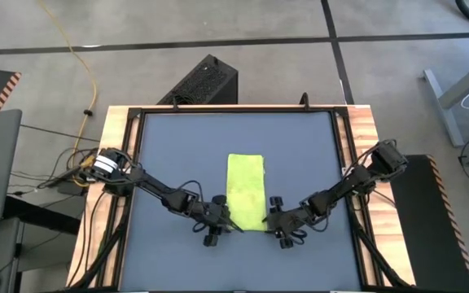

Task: Roll towel
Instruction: Roll the green towel

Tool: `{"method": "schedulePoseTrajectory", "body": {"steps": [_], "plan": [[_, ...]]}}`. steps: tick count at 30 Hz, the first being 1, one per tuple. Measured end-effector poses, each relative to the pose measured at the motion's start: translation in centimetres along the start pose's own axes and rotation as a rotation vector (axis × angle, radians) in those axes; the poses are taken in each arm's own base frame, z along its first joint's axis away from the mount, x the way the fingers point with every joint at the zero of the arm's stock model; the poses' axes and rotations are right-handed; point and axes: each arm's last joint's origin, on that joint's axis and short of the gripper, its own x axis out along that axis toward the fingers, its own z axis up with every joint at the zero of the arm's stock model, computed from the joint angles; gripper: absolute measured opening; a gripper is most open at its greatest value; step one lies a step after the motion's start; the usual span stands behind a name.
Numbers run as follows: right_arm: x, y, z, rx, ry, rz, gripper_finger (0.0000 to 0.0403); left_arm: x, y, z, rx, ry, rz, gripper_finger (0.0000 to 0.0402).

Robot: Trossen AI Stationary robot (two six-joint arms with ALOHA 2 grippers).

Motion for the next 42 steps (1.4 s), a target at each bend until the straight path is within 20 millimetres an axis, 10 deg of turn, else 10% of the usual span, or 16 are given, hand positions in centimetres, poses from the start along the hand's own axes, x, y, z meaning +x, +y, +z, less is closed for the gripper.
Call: {"method": "schedulePoseTrajectory", "body": {"steps": [9,20,42], "plan": [[0.5,-0.1,-0.3,0.072,0.003,-0.042,0.0188,0.0,0.2,-0.3,-0.037,0.035,0.018,0.0031],[0.5,0.0,-1.0,0.239,0.062,-0.047,0.0015,0.0,1.5,0.0,-0.210,0.074,-0.105,0.0001],[0.6,0.5,-0.1,0.344,0.064,0.014,0.0174,0.0,1.8,1.4,-0.232,-0.056,-0.207,0.0061]]}}
